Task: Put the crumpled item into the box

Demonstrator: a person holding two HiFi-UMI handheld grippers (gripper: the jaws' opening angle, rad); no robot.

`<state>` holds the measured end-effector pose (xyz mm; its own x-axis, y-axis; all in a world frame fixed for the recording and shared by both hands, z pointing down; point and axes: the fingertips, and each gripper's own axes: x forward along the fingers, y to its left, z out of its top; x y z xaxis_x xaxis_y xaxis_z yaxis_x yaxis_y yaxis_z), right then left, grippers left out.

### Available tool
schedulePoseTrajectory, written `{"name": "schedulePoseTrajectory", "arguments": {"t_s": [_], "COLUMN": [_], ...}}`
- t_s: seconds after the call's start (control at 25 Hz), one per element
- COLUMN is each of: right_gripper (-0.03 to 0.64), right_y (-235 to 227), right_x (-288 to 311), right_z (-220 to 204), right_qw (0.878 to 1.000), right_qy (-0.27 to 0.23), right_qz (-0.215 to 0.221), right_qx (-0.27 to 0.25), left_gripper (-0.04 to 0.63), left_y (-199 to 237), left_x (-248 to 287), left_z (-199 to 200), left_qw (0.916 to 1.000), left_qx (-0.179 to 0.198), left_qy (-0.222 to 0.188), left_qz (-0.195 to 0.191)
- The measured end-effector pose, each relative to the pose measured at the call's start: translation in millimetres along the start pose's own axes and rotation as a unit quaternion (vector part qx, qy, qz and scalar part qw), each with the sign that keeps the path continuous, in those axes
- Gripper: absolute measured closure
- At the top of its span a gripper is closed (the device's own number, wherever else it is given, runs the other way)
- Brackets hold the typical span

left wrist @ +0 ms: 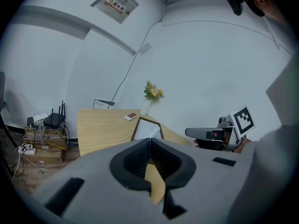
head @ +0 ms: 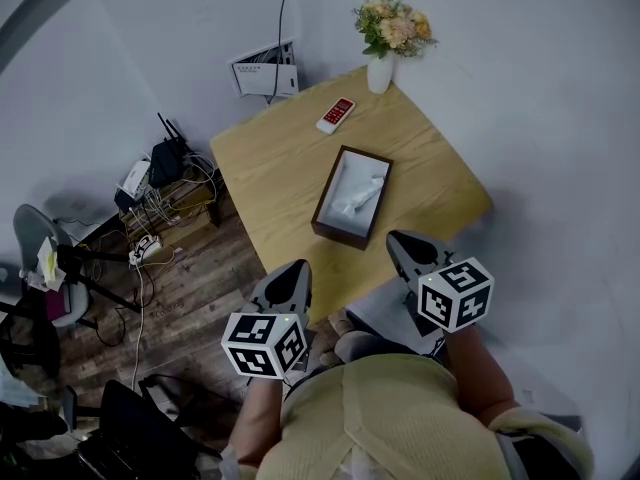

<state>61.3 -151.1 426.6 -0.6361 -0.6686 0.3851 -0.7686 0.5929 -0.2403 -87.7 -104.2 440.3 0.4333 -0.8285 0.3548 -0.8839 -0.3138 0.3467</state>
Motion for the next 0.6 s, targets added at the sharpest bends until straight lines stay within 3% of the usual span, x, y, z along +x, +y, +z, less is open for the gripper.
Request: {"name": "schedulePoseTrajectory", "arguments": {"t_s": [0.6], "right_gripper": [0.588], "right_y": [-4.3], "right_x": [-1.9], "right_z": [-2.2], "right_qw": [1.0], "right_qy": [0.006], "right_qz": [-0.004], "right_qx": [0.002], "left_gripper": [0.572], "left_y": [-3.8], "left_x": [4.3], "left_z": [-1.9], "left_qw": [0.9999], "left_qx": [0.002], "left_qy": [0.008], "left_qz": [-0.008]}}
